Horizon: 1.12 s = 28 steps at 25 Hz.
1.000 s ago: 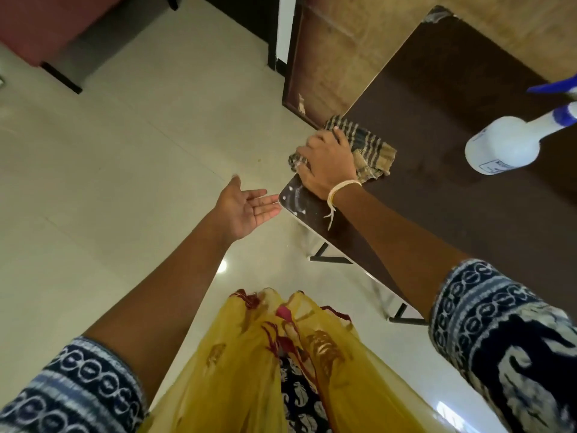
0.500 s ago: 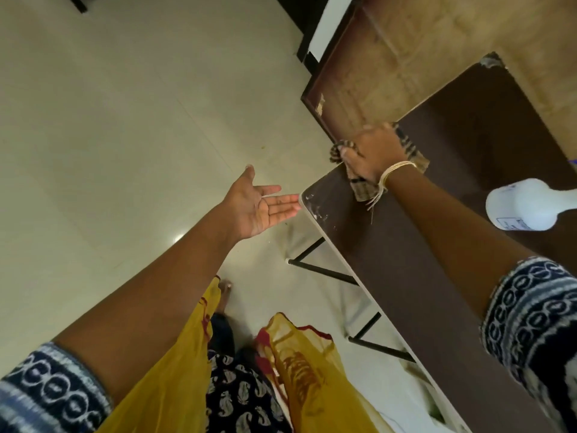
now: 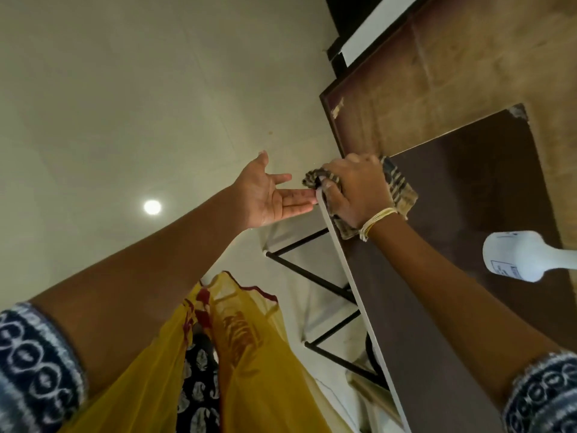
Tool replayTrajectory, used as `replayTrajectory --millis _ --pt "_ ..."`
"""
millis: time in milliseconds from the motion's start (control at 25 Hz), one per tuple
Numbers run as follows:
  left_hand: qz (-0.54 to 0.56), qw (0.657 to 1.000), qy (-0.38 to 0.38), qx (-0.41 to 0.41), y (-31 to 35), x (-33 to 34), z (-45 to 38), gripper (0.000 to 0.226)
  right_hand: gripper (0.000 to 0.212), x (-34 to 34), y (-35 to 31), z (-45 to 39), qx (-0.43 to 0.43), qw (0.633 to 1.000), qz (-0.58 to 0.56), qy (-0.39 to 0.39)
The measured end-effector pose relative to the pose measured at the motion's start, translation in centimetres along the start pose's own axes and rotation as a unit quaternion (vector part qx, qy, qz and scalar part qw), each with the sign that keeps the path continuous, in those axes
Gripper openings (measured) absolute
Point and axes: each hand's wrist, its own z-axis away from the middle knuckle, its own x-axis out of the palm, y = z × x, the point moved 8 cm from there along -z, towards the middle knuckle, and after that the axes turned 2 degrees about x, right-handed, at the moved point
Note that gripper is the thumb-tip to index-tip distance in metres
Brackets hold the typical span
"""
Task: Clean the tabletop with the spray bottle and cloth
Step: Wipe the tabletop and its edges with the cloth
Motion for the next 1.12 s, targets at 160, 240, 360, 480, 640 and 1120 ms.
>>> replayTrajectory --millis 160,240,360,480,640,1120 --pt "-0.018 1.0 -0.023 0.006 -0.5 -0.8 -0.1 0.078 0.044 0.8 -2.4 3.3 -0.106 0.994 0.016 -0.012" --pt "-0.052 0.998 -0.034 0.008 -0.7 -1.2 0.0 0.078 0.044 1.1 -2.7 5.4 -0.139 0.99 0.022 -0.013" --pt "-0.13 0.99 -0.039 0.033 -0.7 -1.0 0.4 0.069 0.052 1.8 -2.8 9.5 -0.17 0.985 0.014 -0.022" --pt "-0.18 0.981 -0.057 0.05 -1.2 0.3 0.8 0.058 0.056 2.7 -2.2 15.1 -0.188 0.981 0.024 -0.038" --pt "-0.181 0.979 -0.062 0.065 -2.0 1.5 1.0 0.053 0.041 2.9 -2.5 18.7 -0.183 0.98 0.054 -0.053" --pt "-0.21 0.971 0.002 0.117 -1.0 0.7 1.1 0.053 0.057 1.3 -2.4 8.1 -0.125 0.991 0.051 -0.02"
